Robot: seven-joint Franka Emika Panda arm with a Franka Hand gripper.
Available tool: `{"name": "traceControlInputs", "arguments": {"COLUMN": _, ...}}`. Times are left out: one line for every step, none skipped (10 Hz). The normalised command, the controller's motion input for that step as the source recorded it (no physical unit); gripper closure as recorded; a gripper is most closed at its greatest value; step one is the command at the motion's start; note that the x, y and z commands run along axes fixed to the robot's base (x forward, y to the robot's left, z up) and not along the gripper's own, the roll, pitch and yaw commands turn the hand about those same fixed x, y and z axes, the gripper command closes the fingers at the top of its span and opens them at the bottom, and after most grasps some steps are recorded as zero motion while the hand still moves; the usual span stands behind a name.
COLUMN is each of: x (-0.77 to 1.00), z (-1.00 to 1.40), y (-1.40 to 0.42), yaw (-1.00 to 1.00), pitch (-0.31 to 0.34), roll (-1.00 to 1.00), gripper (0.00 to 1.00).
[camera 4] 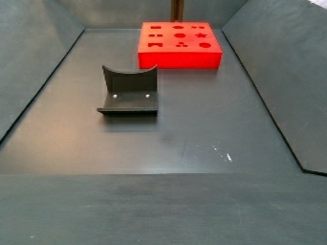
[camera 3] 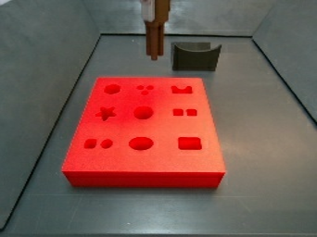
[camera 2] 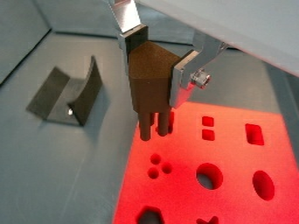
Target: Insert the 3 prong object.
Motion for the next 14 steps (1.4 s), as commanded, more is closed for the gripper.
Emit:
{"name": "traceControlInputs", "arguments": {"x": -0.06, "z": -0.30, "y": -0.17, "yaw": 0.33, "pitch": -0.019, "roll": 0.00, "gripper": 1.00}}
{"name": "traceControlInputs", "arguments": {"x": 0.00, "z": -0.41, "y": -0.20, "yaw": 0.20, "pitch": -0.029, "roll": 0.00, "gripper": 1.00}}
{"name": "traceControlInputs", "arguments": {"x": 0.00, "z": -0.22, "y": -0.08, "yaw": 0.02, "pitch": -0.009, "roll": 0.00, "gripper": 1.00}}
{"name": "traceControlInputs", "arguments": {"x": 0.10, "z": -0.42, "y": -0.09, "yaw": 0.00, "pitch": -0.036, "roll": 0.00, "gripper": 1.00}}
{"name": "traceControlInputs", "arguments": {"x": 0.05, "z": -0.37, "y": 0.00, "yaw": -0.01, "pitch": -0.006, "roll": 0.03, "gripper": 1.00}}
{"name": "traceControlInputs", "arguments": {"x": 0.00, "z": -0.28, "y": 0.01, "yaw": -0.03, "pitch": 0.000, "roll": 0.08, "gripper": 1.00}}
{"name": "traceControlInputs", "arguments": {"x": 0.00, "z": -0.29, "y": 0.02, "yaw": -0.04, "pitch": 0.000, "roll": 0.10, "gripper": 1.00}}
{"name": "traceControlInputs", "arguments": {"x": 0.00, "z": -0.25, "y": 0.04, "yaw": -0.01, "pitch": 0.019, "roll": 0.12, "gripper": 1.00}}
{"name": "traceControlInputs", "arguments": {"x": -0.19, "z": -0.15, "y": 0.03, "yaw": 0.00, "pitch": 0.016, "roll": 0.10, "gripper": 1.00}}
{"name": "traceControlInputs", "arguments": {"x": -0.05, "z": -0.11, "y": 0.00, "yaw": 0.03, "pitch": 0.000, "roll": 0.07, "gripper": 1.00}}
{"name": "traceControlInputs", "arguments": {"x": 0.00, "z": -0.13, "y": 0.00, "yaw": 0.00, "pitch": 0.043, "roll": 0.11, "gripper": 1.00}}
{"name": "traceControlInputs", "arguments": {"x": 0.00, "z": -0.17, "y": -0.02, "yaw": 0.00, "pitch": 0.021, "roll": 0.13, "gripper": 1.00}}
{"name": "traceControlInputs", "arguments": {"x": 0.11, "z": -0.15, "y": -0.10, "yaw": 0.00, "pitch": 0.009, "roll": 0.07, "gripper": 1.00}}
{"name": "traceControlInputs", "arguments": {"x": 0.11, "z": -0.21, "y": -0.05, "yaw": 0.00, "pitch": 0.019, "roll": 0.10, "gripper": 1.00}}
